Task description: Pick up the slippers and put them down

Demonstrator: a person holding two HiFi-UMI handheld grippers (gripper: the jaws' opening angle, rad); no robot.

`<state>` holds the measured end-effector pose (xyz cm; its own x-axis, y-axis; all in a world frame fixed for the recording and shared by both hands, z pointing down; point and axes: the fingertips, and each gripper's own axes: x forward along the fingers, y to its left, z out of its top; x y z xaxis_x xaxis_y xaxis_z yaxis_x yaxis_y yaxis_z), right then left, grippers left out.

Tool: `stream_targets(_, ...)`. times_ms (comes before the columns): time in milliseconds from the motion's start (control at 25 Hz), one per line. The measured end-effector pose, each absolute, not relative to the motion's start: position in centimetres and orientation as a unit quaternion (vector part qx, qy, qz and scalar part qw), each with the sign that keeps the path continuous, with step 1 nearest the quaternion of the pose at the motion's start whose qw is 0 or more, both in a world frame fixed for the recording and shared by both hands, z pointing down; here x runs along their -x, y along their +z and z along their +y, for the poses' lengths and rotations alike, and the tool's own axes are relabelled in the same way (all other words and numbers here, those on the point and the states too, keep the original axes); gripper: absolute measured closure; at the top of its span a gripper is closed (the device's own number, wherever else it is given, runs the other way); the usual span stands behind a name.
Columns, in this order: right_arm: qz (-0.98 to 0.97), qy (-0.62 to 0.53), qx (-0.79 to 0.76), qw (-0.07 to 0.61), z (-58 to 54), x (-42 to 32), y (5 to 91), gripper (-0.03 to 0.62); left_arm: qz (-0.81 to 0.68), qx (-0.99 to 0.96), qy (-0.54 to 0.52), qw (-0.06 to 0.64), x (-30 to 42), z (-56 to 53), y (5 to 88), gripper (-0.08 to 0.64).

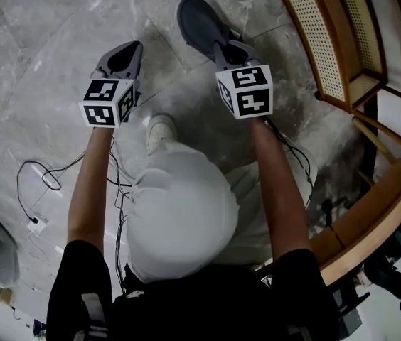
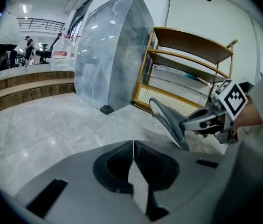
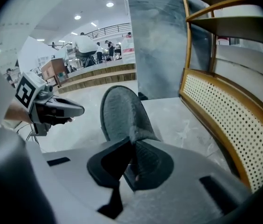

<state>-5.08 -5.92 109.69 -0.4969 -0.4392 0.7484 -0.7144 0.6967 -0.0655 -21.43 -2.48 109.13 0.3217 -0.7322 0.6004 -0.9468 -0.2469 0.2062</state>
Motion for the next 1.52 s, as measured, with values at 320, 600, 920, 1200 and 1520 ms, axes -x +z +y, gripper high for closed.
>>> stream_targets(320,-0.836,0.196,-0.327,0.394,-4.5,5.5,113.5,0.589,-0.552,-0.751,0.214,0.294,21.9,-1.2,112.2,0.554)
stream_targets(600,-0.826,0.2,-0.317,0.421,-3.7,5.6,116.0,0.588,-0.55,-0.746,0.225,0.301,22.2,0.0,113.2,0.554)
stream_targets(920,-0.822,0.205,-0.303,0.436,-3.7,6.3,116.6,0.558,-0.556,-0.741,0.224,0.303,23.1,0.3,112.9,0.554)
stream_targets(1200,-0.822,0.211,-0.298,0.437,-3.8,6.4,116.5,0.517,-0.561,-0.739,0.219,0.302,23.7,-0.1,112.3,0.554)
stream_targets(1520,-0.822,0.209,-0.303,0.434,-4.2,6.0,114.3,0.494,-0.565,-0.737,0.215,0.302,24.1,-0.2,110.2,0.554)
